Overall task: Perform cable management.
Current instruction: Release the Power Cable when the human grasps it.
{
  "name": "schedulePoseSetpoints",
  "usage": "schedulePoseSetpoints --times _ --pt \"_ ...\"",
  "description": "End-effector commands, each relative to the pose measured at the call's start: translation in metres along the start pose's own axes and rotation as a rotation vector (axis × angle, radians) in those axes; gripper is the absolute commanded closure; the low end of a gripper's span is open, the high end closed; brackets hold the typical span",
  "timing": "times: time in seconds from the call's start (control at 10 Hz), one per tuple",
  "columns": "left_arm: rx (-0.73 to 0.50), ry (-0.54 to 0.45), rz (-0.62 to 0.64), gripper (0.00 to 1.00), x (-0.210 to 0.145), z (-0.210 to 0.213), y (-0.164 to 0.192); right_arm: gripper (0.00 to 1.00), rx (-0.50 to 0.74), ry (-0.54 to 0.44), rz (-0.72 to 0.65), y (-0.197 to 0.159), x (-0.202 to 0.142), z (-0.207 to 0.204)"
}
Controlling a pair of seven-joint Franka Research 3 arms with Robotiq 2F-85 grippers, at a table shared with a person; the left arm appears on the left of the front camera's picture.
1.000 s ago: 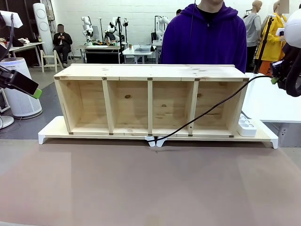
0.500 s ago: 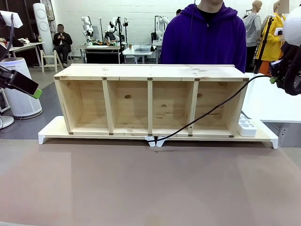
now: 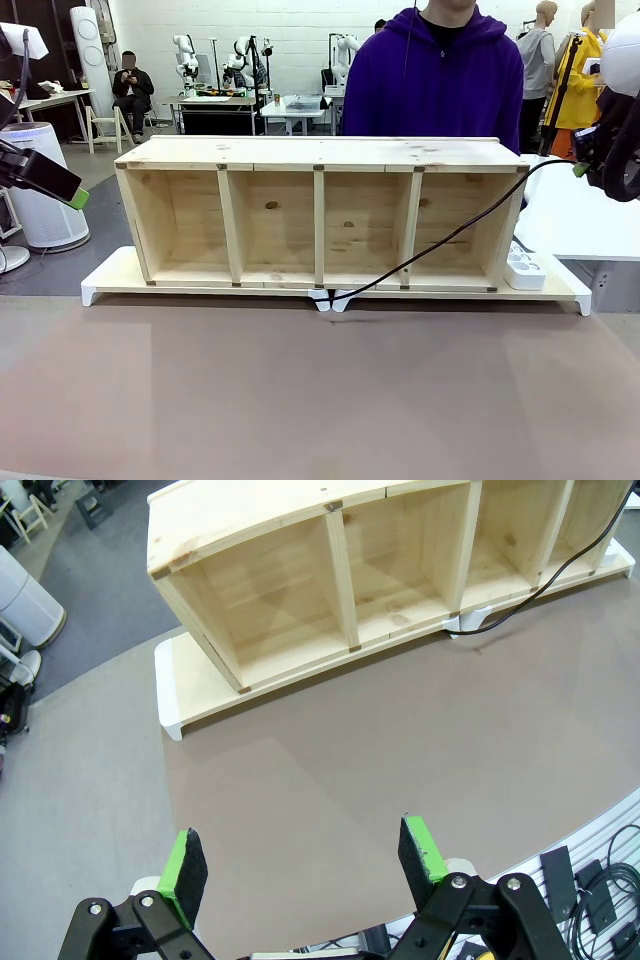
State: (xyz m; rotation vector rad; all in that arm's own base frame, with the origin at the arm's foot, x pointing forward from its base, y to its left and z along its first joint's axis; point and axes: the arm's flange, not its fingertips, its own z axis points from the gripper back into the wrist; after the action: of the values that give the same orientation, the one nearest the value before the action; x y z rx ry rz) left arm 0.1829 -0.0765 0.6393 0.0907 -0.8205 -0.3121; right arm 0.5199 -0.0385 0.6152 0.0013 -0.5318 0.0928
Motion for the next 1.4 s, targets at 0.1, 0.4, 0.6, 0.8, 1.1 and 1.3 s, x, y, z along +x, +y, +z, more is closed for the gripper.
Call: schedulePoseSetpoints --times 0.1,0.4,0.6,0.8,1.1,1.3 --pt "0.003 -0.005 -0.001 0.00 -0.0008 -0.0017 -0.0001 0.84 -0.001 -0.001 0.003 -0.0007 -0.0001 -0.0001" --pt "0.003 -0.005 -0.001 0.00 -0.0008 -0.0017 -0.0001 0.84 -0.001 -0.001 0.003 -0.0007 -0.0001 -0.0001" --pt "0.003 -0.005 -0.001 0.00 -0.0008 -0.0017 -0.0001 0.84 -0.001 -0.001 0.003 -0.0007 -0.0001 -0.0001" --pt "0.003 -0.005 -0.001 0.00 -0.0008 -0.0017 -0.0001 0.84 -0.001 -0.001 0.003 -0.0007 -0.0001 -0.0001" --pt "0.003 -0.005 -0.001 0.00 -0.0008 -0.0017 -0.0001 0.84 -0.001 -0.001 0.003 -0.0007 -0.0001 -0.0001" --pt "0.003 -0.005 -0.001 0.00 -0.0008 -0.0017 -0.0001 0.64 0.020 0.012 0.002 -0.0007 0.0007 0.0007"
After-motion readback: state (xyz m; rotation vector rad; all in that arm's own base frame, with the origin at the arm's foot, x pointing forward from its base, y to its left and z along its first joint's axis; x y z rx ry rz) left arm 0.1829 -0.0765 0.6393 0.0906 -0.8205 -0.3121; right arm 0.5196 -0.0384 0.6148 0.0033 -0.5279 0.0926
